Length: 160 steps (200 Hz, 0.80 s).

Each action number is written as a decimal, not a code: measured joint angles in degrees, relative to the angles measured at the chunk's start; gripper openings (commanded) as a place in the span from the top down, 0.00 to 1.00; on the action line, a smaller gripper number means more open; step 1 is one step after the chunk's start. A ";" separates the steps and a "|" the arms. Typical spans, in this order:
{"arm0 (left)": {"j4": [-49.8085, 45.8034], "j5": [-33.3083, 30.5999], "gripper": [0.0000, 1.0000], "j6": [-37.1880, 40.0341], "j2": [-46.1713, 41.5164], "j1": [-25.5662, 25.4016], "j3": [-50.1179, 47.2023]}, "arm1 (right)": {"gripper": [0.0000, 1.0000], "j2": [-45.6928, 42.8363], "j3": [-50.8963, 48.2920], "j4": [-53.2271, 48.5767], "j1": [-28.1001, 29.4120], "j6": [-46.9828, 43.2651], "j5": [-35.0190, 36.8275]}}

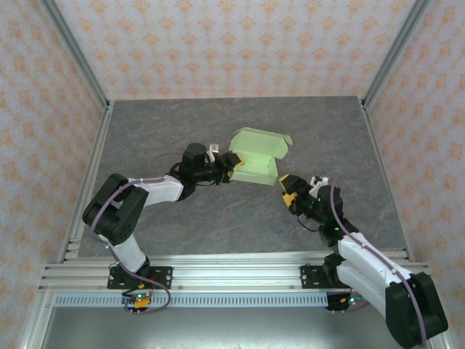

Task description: Fold the paper box

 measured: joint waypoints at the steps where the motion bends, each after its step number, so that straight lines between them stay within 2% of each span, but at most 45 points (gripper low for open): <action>1: 0.07 0.02 0.62 -0.04 0.00 0.00 -0.02 | 0.28 0.13 0.00 0.15 0.00 0.22 0.13; 31: 2.64 0.55 0.61 -2.08 0.00 0.15 -1.03 | 0.27 4.31 0.15 6.03 0.00 11.52 4.35; 64: 4.98 0.85 0.61 -4.15 0.00 0.15 -1.55 | 0.27 7.41 3.28 9.33 0.00 18.21 6.84; 160: 10.58 1.20 0.61 -7.91 1.44 0.42 -1.55 | 0.30 28.68 7.48 25.20 1.68 25.42 8.26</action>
